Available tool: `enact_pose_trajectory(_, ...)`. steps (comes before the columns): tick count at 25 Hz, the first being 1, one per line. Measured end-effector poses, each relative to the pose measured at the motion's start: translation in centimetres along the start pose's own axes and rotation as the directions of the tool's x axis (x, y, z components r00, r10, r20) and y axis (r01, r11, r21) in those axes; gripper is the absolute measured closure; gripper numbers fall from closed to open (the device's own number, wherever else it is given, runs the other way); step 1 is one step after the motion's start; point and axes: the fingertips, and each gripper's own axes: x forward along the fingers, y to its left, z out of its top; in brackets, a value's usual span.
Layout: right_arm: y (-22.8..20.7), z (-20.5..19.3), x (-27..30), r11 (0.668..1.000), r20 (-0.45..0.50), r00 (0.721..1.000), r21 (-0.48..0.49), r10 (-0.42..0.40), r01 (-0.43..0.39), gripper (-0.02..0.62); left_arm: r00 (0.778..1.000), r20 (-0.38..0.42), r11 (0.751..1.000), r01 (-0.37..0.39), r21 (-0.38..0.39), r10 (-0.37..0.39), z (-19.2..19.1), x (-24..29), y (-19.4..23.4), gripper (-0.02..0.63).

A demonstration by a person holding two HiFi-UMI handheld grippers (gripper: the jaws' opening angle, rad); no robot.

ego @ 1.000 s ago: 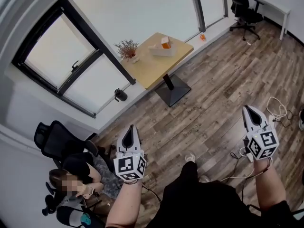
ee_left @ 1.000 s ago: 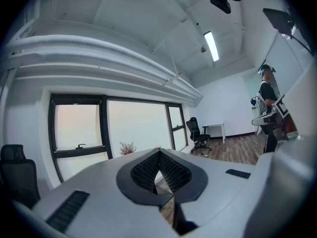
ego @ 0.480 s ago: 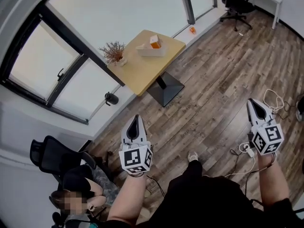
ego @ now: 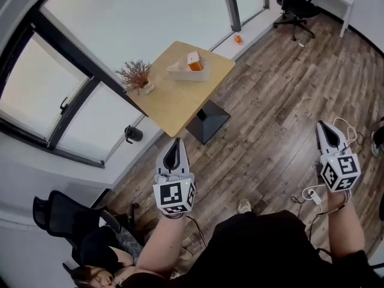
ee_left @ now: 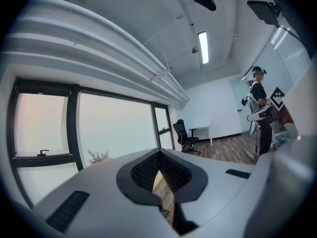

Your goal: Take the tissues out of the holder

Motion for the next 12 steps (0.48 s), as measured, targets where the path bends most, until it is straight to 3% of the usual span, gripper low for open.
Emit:
enact_pose_trajectory(5,-0.1,1.4,3.4,0.999,0.022,0.999,0.023,-0.037,0.037,0.589,1.0,0.012,1.0,0.019,-0.003,-0.019,0.3,4.8,2.2,0.601)
enact_pose_trajectory(12,-1.5,2.1,6.9,0.999,0.013,0.999,0.004,-0.045,0.045,0.589,0.998,0.03,0.999,0.048,-0.017,-0.047,1.2,10.1,2.0,0.601)
